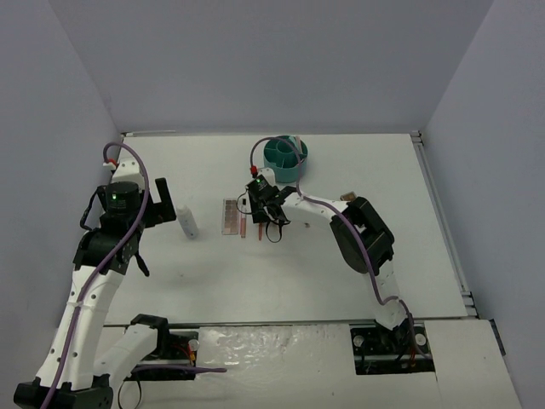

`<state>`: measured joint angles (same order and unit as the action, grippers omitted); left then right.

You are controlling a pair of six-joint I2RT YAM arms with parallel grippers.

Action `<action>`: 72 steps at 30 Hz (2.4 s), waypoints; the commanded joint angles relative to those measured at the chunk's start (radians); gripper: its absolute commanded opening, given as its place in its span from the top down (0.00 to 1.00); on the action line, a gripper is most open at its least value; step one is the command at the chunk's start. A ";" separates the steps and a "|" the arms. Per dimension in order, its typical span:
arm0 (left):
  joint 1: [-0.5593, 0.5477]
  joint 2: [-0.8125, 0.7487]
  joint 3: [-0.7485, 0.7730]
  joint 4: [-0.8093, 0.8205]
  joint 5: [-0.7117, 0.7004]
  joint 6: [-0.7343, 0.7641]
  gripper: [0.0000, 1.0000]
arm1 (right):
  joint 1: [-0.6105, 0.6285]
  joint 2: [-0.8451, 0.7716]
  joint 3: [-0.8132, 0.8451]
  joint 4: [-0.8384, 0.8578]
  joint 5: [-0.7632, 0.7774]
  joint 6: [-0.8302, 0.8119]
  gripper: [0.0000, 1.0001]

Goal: Organize the makeup

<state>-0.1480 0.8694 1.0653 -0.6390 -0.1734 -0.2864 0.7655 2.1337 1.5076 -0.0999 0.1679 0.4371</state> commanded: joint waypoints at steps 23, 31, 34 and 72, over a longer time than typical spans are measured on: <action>0.022 0.005 0.016 0.047 0.014 -0.014 0.03 | 0.011 -0.163 0.006 0.123 0.013 -0.032 1.00; 0.025 0.004 0.016 0.046 0.013 -0.014 0.03 | -0.087 -0.421 -0.215 0.517 0.122 0.032 1.00; 0.025 0.004 0.016 0.047 0.014 -0.015 0.03 | -0.145 -0.469 -0.301 0.663 0.167 0.057 1.00; 0.031 0.015 0.018 0.045 0.030 -0.018 0.03 | -0.322 -0.102 -0.272 1.375 0.245 0.108 1.00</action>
<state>-0.1271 0.8813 1.0653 -0.6389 -0.1511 -0.2920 0.4503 2.0325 1.1763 1.1573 0.4114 0.5424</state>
